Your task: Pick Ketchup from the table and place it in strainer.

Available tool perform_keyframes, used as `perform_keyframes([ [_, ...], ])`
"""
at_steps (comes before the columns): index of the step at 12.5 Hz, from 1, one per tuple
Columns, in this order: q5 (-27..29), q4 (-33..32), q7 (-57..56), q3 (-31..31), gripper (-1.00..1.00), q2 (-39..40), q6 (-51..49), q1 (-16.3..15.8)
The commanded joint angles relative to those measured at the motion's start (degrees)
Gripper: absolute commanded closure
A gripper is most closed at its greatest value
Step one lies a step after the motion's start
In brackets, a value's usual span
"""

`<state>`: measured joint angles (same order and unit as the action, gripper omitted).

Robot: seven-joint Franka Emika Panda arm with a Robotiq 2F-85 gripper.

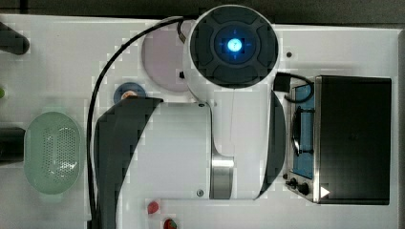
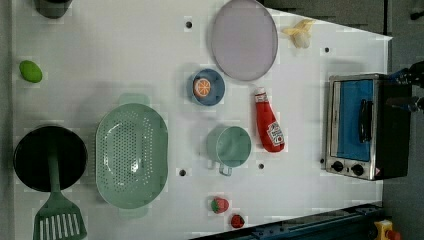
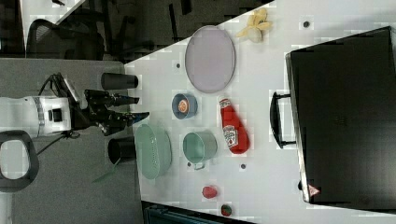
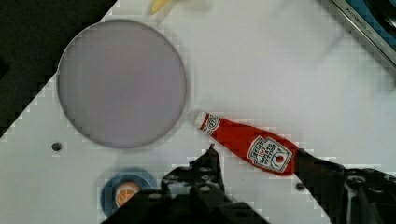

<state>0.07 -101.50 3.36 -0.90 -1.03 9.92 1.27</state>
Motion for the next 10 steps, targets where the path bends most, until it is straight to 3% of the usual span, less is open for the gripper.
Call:
perform_keyframes([
  [1, 1.5, -0.8, -3.7, -1.6, -0.58, -9.7, -10.0, 5.4],
  [3, 1.5, -1.4, -4.4, -1.7, -1.00, -9.2, -9.8, 5.3],
  [10, 1.5, -9.0, -18.4, -3.3, -1.00, -2.7, -5.4, 5.1],
])
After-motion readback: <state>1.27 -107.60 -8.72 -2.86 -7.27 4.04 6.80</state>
